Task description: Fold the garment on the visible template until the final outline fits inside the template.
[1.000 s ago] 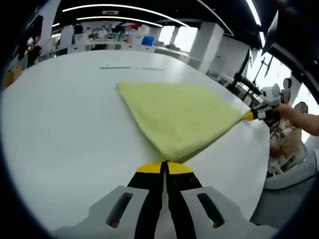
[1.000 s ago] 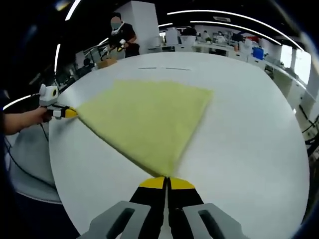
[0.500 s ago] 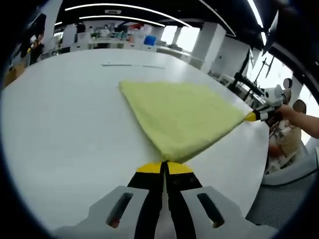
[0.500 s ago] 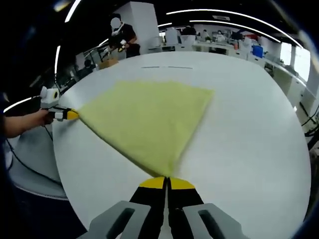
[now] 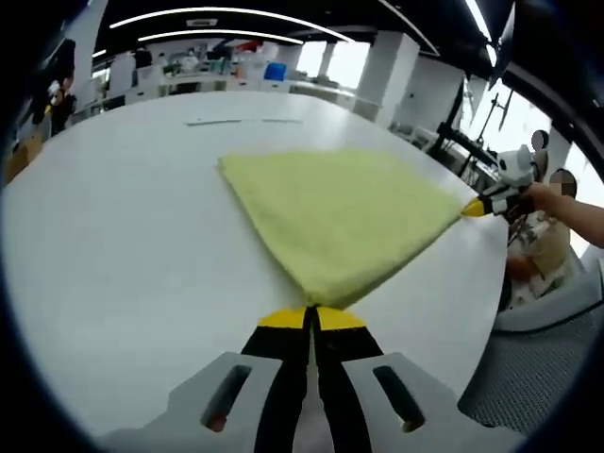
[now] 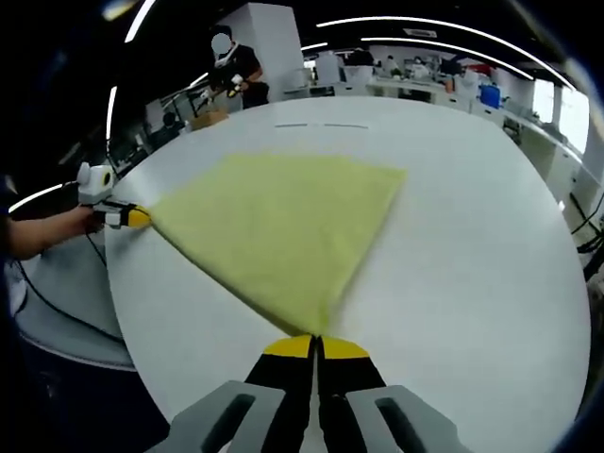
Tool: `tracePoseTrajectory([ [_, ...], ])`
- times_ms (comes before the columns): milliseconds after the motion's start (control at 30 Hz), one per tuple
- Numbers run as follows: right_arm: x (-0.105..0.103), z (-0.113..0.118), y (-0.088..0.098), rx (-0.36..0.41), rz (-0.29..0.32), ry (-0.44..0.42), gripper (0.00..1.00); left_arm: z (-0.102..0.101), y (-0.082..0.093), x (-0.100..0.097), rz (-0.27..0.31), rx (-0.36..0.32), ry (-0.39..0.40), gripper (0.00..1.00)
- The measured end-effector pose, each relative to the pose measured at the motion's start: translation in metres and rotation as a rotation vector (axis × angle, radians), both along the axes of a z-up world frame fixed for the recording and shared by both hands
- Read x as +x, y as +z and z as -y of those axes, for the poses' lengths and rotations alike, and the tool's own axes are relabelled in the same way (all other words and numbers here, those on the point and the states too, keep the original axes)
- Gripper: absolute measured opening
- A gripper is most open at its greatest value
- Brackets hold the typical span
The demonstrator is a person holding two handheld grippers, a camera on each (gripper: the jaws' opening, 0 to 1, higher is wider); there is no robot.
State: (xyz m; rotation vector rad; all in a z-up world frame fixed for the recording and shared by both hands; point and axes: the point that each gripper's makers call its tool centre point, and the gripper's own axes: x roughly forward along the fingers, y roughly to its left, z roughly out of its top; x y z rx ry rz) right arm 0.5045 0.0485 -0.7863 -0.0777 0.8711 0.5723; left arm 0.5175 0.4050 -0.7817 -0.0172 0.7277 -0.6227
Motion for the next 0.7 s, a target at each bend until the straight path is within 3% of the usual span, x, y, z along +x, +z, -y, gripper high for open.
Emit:
tracePoseTrajectory([
  [333,0.001,-0.001,0.001,-0.002,0.02,-0.008,0.0,0.0,0.004,0.001,0.012,0.008,0.002,0.0],
  [533,0.003,-0.001,0.007,0.028,0.04,-0.035,0.0,0.005,0.01,0.001,0.02,-0.019,-0.012,0.13],
  [700,0.007,-0.004,0.017,0.055,0.079,-0.037,0.23,0.008,0.016,0.003,0.043,-0.029,-0.019,0.28],
])
